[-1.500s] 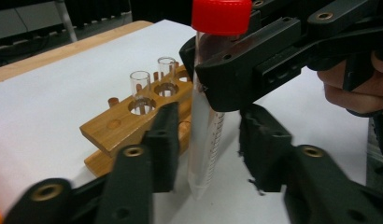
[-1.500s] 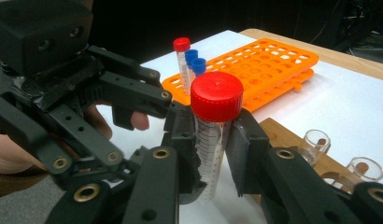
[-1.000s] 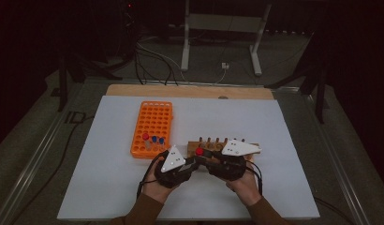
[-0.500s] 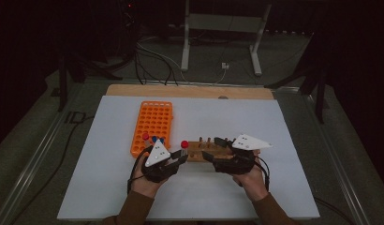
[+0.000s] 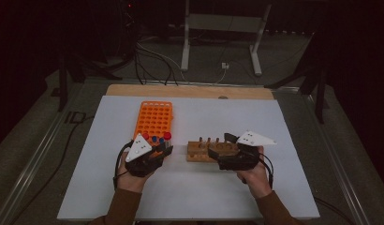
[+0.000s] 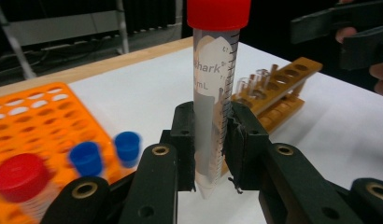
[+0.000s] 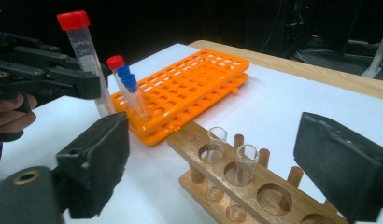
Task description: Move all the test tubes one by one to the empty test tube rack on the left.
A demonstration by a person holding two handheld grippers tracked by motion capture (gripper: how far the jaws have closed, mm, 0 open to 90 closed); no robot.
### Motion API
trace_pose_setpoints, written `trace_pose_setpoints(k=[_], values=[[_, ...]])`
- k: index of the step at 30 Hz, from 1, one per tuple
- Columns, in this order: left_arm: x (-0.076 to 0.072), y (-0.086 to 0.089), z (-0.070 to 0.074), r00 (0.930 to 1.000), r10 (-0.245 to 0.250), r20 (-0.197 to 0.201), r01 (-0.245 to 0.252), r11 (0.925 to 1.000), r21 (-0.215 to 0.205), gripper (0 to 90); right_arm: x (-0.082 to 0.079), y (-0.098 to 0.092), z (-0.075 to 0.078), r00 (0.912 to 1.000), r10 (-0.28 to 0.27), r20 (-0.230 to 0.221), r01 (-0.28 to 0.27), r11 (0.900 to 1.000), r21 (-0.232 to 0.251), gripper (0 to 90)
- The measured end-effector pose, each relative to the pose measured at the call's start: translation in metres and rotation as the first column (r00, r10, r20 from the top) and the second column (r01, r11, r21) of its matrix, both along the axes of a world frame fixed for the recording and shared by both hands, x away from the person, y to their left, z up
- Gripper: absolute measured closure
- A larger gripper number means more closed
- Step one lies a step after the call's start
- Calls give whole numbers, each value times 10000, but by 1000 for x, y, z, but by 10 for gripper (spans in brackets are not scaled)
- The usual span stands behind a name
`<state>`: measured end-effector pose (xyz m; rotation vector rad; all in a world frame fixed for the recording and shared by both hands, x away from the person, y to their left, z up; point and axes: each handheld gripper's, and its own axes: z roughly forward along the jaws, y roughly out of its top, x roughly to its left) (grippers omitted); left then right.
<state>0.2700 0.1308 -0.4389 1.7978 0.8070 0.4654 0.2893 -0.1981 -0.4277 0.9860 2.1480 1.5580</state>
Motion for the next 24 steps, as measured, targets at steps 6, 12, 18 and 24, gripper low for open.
trace_pose_setpoints(k=[6, 12, 18, 24], values=[[1, 12, 2, 9994, 344, 97, -344, 9994, 14, 751, 2, -2, -1, 9997, -225, 37, 226, 9997, -127, 30], [2, 21, 3, 9977, 663, 146, -662, 9978, -97, 750, 1, -3, -1, 9995, -295, 81, 295, 9995, -105, 16], [3, 31, 3, 9933, 1133, 206, -1129, 9933, -233, 747, 1, -3, -1, 9992, -386, 91, 387, 9992, -64, 4], [4, 40, 2, 9884, 1497, 244, -1492, 9886, -198, 747, 1, -2, -1, 9993, -361, 107, 362, 9993, -95, 4]])
